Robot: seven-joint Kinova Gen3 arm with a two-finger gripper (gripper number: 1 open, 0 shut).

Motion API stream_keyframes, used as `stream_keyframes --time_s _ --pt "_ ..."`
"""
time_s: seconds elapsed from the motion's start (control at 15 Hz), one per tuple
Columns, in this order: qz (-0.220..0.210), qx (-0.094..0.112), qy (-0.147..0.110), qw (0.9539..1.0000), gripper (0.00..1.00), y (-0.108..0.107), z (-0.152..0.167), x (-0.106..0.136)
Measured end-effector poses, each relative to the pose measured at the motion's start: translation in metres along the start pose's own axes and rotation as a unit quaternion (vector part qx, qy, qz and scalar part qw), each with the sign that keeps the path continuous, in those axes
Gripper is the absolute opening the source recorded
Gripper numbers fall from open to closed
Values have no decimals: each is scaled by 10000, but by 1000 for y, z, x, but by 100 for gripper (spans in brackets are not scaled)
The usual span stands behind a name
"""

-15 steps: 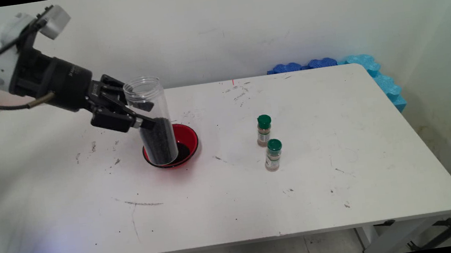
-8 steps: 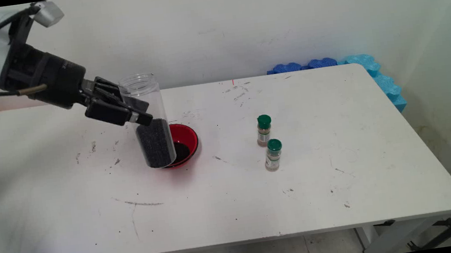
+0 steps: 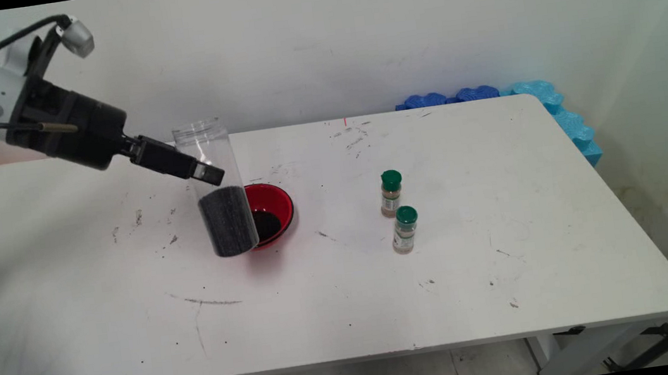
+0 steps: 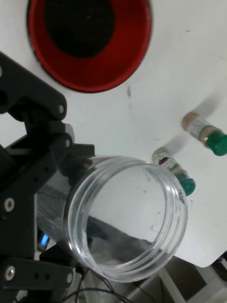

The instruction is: Pour the black seasoning powder in the red bowl

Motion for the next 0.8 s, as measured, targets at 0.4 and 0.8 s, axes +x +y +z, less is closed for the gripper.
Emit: stream_keyframes --time_s 0.4,0.8 --pt "-1079 -147 -76 9940 0 -12 12 -13" --pt "-2184 -216 -88 9756 0 -28 26 -23"
